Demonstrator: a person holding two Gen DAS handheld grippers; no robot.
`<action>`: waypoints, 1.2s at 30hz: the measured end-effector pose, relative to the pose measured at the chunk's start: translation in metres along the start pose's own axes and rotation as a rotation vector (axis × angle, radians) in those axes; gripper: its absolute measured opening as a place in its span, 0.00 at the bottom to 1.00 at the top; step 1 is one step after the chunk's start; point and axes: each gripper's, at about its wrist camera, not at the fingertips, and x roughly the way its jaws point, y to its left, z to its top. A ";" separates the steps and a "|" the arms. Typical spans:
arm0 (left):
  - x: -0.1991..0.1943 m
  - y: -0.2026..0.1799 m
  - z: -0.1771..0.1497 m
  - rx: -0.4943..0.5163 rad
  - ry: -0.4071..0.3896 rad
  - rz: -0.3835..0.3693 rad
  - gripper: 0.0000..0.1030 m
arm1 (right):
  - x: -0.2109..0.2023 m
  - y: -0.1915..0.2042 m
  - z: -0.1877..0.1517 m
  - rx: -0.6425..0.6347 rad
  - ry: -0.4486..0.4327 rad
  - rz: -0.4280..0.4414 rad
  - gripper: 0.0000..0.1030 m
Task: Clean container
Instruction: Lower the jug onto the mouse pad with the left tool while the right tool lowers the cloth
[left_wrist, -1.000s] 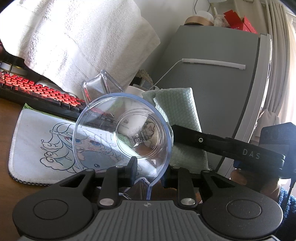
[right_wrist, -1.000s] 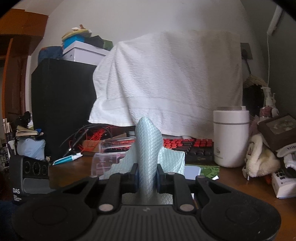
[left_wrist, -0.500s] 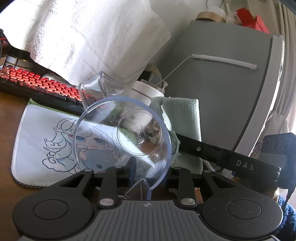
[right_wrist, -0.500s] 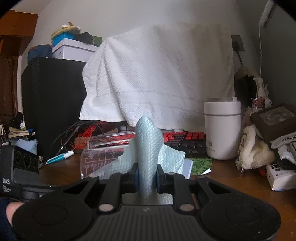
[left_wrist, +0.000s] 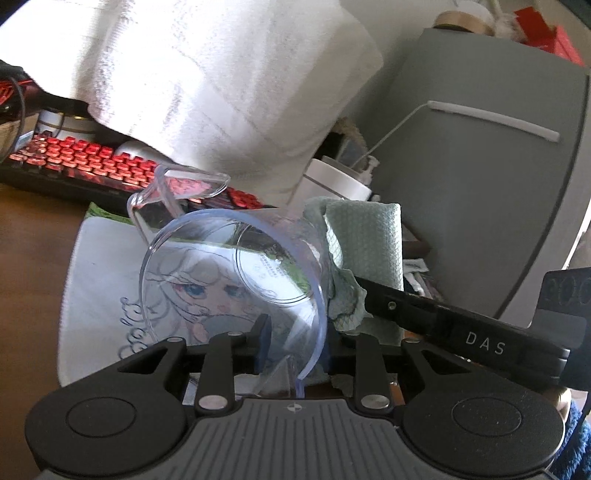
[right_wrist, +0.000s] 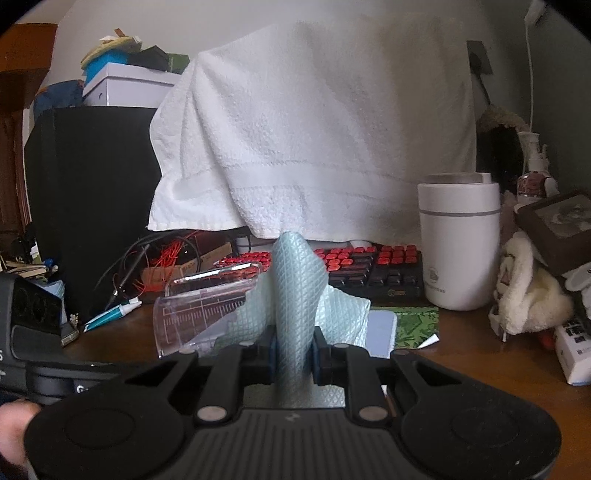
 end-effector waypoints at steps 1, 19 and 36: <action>0.000 0.001 0.002 -0.004 0.003 0.009 0.25 | 0.004 0.000 0.002 0.007 0.006 0.002 0.16; 0.003 0.029 0.044 -0.043 0.011 0.085 0.32 | 0.038 -0.024 0.015 -0.010 0.116 -0.226 0.16; 0.018 0.027 0.036 -0.010 0.067 0.118 0.33 | 0.035 -0.030 0.008 -0.004 0.142 -0.229 0.36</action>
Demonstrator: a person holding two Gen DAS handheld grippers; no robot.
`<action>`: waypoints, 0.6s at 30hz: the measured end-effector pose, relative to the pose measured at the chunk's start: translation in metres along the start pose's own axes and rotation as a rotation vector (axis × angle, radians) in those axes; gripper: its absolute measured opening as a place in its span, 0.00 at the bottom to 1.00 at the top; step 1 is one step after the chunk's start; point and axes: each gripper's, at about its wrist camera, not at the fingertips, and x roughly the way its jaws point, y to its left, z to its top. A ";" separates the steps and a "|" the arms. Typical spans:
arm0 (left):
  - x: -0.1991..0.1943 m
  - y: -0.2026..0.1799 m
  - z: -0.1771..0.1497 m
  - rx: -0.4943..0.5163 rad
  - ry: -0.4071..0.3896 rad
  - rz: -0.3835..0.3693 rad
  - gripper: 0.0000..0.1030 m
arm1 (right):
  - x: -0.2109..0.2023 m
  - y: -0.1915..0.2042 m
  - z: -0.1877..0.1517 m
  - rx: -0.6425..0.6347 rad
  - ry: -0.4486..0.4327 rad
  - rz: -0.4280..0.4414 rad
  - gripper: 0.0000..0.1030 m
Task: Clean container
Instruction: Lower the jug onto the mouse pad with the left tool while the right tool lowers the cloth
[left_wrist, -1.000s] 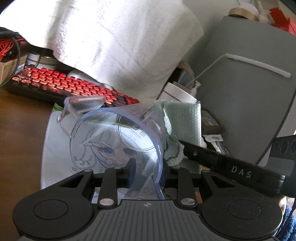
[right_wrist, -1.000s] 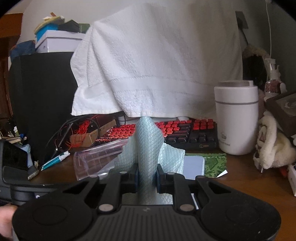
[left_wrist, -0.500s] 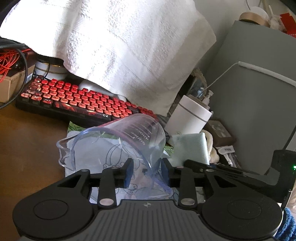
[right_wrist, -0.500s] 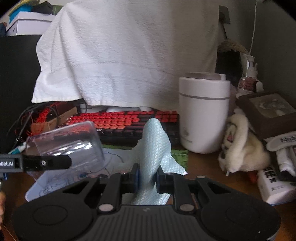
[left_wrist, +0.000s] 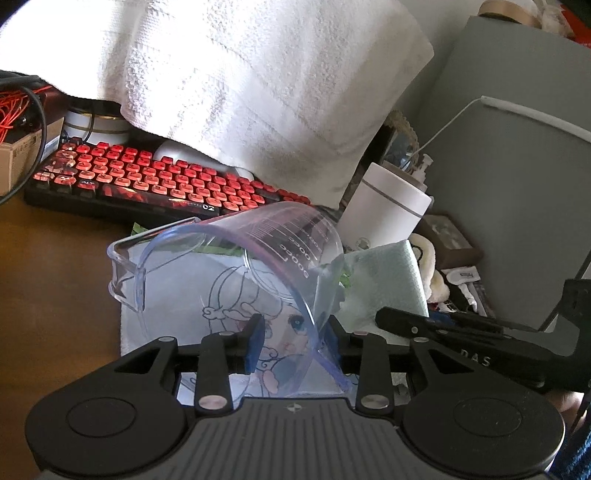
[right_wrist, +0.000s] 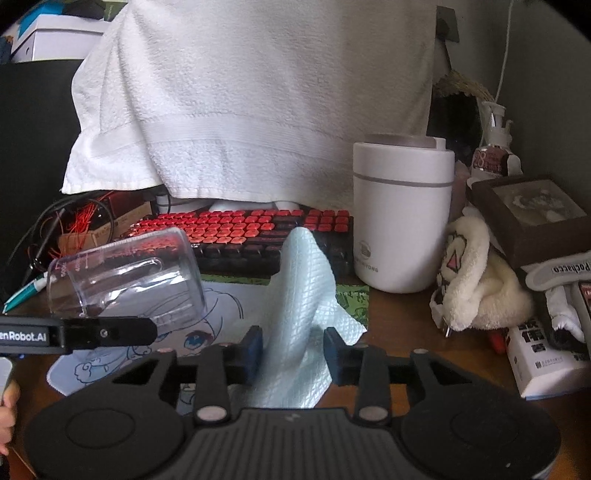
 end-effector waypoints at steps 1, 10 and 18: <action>0.000 0.000 0.000 0.000 0.001 0.002 0.33 | -0.001 -0.001 0.000 0.005 0.000 0.002 0.37; -0.006 -0.006 -0.002 0.014 -0.007 0.020 0.59 | -0.017 0.001 -0.007 0.010 -0.003 0.018 0.56; -0.015 -0.012 -0.007 0.031 -0.009 0.022 0.73 | -0.033 0.004 -0.013 0.002 -0.004 0.021 0.64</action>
